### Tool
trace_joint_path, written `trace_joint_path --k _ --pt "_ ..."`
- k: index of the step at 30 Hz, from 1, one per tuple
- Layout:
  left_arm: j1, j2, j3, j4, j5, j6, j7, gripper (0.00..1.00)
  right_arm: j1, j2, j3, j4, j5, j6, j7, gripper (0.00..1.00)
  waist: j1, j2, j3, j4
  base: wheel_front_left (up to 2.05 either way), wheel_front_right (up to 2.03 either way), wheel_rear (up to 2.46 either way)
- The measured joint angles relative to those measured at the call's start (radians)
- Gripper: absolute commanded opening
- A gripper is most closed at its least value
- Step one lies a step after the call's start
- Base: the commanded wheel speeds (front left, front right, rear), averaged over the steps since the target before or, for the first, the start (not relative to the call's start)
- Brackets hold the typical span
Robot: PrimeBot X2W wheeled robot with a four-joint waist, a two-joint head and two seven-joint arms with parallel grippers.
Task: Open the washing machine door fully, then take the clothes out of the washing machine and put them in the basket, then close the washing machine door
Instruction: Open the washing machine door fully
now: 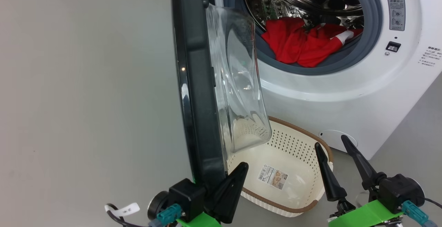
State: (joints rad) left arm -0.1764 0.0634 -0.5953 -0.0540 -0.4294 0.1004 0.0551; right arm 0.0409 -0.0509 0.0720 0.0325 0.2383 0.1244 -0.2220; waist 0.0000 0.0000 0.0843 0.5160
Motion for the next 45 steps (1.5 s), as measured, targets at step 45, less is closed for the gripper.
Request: trace_joint_path --k 45 --pt "0.113 0.086 0.155 -0.132 0.06 0.205 -0.076 0.0 -0.098 -0.002 0.109 0.079 0.008 0.0 0.009 1.0 0.0 0.0 0.061 0.049 -0.01 -0.01 -0.01"
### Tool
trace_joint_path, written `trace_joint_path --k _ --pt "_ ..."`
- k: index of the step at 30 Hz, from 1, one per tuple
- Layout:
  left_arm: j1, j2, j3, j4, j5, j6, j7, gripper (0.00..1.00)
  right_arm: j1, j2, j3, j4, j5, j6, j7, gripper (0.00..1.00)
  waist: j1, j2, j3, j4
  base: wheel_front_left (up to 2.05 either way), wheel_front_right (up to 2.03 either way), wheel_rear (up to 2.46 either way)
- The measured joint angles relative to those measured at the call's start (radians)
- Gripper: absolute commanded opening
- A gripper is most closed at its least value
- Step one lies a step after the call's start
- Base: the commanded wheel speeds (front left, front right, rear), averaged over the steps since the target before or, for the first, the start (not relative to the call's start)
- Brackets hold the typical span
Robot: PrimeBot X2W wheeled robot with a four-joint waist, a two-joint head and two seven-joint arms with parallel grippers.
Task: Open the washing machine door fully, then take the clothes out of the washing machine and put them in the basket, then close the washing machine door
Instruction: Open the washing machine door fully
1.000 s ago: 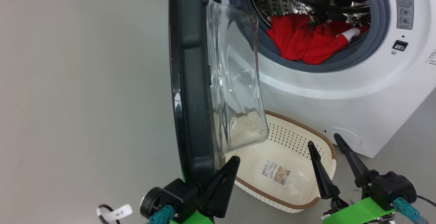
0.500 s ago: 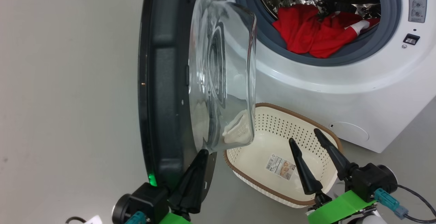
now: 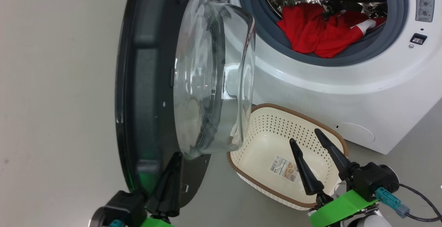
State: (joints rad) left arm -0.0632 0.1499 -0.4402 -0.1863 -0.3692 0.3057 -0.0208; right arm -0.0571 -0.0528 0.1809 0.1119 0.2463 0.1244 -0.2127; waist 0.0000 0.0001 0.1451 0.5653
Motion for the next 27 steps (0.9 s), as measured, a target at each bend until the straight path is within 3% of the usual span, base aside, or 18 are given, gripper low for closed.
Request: trace_joint_path --k 9,27 --pt "0.008 0.03 0.071 0.016 -0.002 0.039 -0.019 0.0 0.0 0.0 -0.003 -0.002 0.0 0.0 0.0 1.0 0.0 0.0 0.003 -0.001 0.0 0.0 0.0" --pt "-0.004 0.058 0.189 0.115 -0.026 0.064 -0.106 0.0 0.013 0.0 -0.02 -0.04 -0.029 0.0 0.03 1.0 0.0 0.0 0.015 -0.001 0.0 0.0 0.0"
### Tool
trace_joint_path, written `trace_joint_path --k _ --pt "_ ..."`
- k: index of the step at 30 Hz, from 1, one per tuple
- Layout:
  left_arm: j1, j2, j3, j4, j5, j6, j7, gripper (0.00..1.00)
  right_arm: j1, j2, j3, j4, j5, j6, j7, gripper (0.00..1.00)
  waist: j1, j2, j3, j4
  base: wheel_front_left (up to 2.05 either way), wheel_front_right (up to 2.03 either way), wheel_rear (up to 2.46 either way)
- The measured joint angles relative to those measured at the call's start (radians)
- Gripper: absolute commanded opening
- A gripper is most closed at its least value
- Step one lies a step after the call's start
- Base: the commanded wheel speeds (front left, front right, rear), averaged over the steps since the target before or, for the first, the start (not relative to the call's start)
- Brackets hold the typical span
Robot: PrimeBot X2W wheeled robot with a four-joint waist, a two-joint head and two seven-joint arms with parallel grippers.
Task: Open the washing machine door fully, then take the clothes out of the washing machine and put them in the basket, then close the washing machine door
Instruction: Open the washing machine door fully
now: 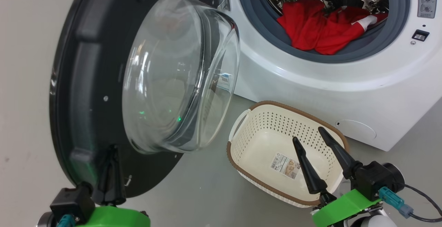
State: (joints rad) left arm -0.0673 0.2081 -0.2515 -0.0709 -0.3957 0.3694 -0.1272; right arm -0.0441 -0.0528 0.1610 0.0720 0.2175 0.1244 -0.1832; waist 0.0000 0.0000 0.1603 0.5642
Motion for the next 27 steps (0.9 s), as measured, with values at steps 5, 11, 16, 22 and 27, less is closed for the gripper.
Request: trace_joint_path --k 5,11,16,22,27 --pt "-0.023 0.0 0.021 0.059 -0.012 0.0 -0.036 0.0 0.0 0.0 -0.007 -0.015 -0.01 0.0 0.017 1.0 0.0 0.0 0.005 0.0 0.0 0.0 0.0" --pt "-0.061 -0.001 0.046 0.135 -0.034 -0.01 -0.073 0.0 0.004 0.0 -0.012 -0.033 -0.027 0.0 0.034 1.0 0.0 0.0 0.008 0.0 0.0 0.0 0.0" --pt "-0.096 -0.001 0.065 0.194 -0.046 -0.02 -0.095 0.0 0.021 0.0 -0.015 -0.046 -0.035 0.0 0.043 1.0 0.0 0.0 0.009 -0.001 0.0 0.0 0.0" --pt "-0.153 -0.002 0.094 0.271 -0.064 -0.05 -0.111 0.0 0.024 0.0 -0.019 -0.063 -0.043 0.0 0.057 1.0 0.0 0.0 0.021 -0.001 0.0 0.0 0.0" --pt "-0.207 -0.008 0.112 0.34 -0.069 -0.074 -0.121 0.0 0.024 0.0 -0.024 -0.076 -0.045 0.0 0.07 1.0 0.0 0.0 0.033 0.0 0.0 0.0 0.0"
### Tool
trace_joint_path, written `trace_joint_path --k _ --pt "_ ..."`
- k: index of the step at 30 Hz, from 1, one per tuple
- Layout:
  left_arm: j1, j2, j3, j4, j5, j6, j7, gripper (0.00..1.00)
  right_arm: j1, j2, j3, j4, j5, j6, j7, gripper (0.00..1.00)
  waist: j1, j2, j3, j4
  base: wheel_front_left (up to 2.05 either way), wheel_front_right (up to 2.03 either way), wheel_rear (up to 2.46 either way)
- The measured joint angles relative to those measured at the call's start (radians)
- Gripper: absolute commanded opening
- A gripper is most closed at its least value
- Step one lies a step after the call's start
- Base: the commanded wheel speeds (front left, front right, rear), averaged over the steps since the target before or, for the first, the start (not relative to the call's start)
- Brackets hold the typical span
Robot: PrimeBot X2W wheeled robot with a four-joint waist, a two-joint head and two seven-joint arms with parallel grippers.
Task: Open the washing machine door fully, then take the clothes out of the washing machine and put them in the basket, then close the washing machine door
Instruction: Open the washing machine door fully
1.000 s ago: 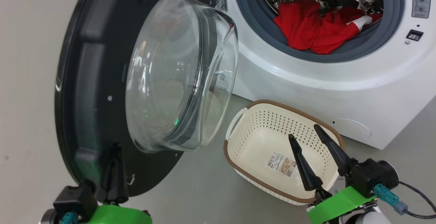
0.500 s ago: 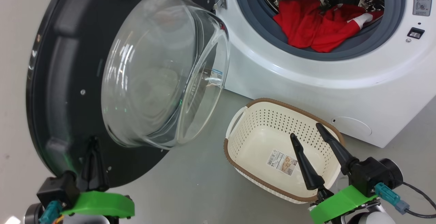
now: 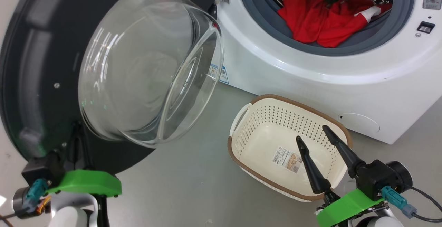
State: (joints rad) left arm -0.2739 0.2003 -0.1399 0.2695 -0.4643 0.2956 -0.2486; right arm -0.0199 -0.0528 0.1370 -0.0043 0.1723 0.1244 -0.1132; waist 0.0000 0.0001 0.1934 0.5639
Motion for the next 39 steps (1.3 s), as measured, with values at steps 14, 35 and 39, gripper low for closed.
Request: trace_joint_path --k 14,35,39 --pt "-0.111 -0.038 0.099 0.131 0.03 -0.051 -0.001 0.0 0.018 0.0 -0.022 -0.04 -0.032 0.0 0.032 1.0 0.0 0.0 0.027 0.001 0.0 0.0 0.0" --pt "-0.179 -0.087 0.271 0.262 0.125 -0.121 -0.006 0.0 0.021 0.0 -0.036 -0.064 -0.044 0.0 0.045 1.0 0.0 0.0 0.04 0.0 0.0 0.0 0.0" --pt "-0.185 -0.093 0.293 0.277 0.143 -0.133 -0.006 0.0 0.023 0.0 -0.039 -0.067 -0.044 0.0 0.052 1.0 0.0 0.0 0.038 0.0 0.0 0.0 0.0"
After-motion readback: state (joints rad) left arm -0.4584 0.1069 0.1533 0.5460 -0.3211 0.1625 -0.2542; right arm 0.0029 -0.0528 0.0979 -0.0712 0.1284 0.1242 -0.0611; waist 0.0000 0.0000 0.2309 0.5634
